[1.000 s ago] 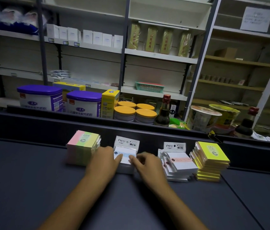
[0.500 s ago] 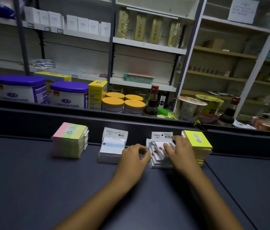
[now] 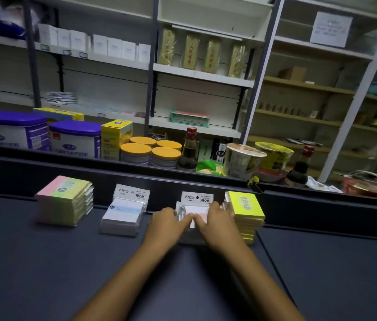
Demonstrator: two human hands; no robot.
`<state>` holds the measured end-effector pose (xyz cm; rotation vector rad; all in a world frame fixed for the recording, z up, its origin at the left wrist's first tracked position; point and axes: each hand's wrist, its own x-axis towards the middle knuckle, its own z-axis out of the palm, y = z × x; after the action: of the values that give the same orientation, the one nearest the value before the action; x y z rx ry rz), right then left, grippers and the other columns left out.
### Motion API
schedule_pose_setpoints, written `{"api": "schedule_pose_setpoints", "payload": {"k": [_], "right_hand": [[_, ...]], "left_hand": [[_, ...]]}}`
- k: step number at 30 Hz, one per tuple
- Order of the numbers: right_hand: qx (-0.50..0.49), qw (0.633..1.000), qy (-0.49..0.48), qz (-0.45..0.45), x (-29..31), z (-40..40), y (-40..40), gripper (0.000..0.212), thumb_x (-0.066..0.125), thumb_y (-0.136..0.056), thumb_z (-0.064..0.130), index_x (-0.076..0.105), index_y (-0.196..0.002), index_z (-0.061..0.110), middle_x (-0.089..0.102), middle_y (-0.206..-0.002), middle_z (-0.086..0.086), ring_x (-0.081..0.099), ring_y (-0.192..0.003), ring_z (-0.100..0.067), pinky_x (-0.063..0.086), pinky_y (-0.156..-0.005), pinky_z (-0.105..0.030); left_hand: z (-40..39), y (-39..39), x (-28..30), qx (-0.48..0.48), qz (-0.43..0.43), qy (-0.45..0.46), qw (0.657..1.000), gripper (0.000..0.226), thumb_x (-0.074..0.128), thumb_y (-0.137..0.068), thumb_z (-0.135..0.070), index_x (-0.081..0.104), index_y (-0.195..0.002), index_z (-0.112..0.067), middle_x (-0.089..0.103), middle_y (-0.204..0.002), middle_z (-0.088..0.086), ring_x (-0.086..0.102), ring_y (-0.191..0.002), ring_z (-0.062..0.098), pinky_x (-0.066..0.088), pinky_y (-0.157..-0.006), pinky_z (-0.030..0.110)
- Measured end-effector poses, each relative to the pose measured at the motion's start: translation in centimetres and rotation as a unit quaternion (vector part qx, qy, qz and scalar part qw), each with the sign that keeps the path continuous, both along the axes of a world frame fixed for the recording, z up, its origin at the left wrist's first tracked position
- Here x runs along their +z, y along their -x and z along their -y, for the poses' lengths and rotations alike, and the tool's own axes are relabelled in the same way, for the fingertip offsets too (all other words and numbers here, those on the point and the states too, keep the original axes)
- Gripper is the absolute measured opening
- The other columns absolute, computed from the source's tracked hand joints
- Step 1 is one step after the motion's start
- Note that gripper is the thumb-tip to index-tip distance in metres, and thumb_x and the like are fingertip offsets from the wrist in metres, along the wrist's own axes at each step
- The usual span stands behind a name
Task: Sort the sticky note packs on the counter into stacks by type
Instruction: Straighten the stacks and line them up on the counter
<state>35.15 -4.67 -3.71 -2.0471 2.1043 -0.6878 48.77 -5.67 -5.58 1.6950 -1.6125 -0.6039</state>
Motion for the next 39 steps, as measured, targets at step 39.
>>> {"api": "schedule_pose_setpoints", "payload": {"k": [39], "right_hand": [[0.183, 0.924, 0.044, 0.333, -4.4, 1.8, -0.2, 0.060, 0.059, -0.091, -0.007, 0.038, -0.143, 0.013, 0.055, -0.138, 0.003, 0.050, -0.130, -0.007, 0.036, -0.107, -0.013]], "left_hand": [[-0.3, -1.5, -1.0, -0.163, -0.112, 0.122, 0.973, 0.042, 0.054, -0.094, 0.002, 0.053, -0.134, -0.011, 0.058, -0.134, 0.000, 0.050, -0.128, 0.010, 0.033, -0.103, 0.008]]}}
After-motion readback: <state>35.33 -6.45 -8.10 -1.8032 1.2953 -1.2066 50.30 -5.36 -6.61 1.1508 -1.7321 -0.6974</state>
